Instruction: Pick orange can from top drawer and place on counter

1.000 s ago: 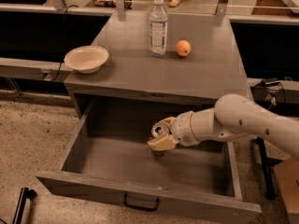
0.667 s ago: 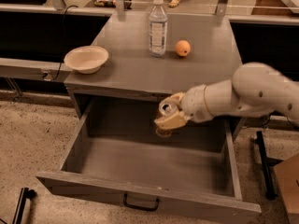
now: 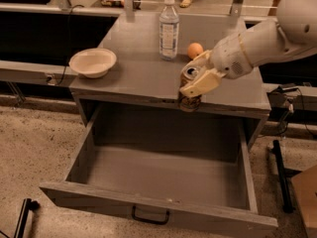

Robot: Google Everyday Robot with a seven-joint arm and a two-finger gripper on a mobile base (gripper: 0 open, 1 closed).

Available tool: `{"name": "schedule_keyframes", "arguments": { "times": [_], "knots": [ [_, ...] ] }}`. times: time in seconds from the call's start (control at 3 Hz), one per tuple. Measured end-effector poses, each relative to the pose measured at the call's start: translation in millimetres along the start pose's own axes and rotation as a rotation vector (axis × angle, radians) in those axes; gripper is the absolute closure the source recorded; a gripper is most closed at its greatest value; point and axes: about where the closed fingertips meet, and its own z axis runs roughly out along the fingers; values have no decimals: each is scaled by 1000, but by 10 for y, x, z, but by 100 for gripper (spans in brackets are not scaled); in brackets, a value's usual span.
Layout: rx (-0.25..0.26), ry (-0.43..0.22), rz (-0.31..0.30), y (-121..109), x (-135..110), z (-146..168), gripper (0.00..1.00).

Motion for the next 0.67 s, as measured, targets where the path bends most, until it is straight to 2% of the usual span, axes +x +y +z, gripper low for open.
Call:
{"name": "schedule_keyframes", "arguments": {
  "times": [0.33, 0.67],
  "knots": [
    [-61, 36, 22, -214, -74, -180, 100],
    [-121, 72, 66, -361, -133, -393, 83]
  ]
}}
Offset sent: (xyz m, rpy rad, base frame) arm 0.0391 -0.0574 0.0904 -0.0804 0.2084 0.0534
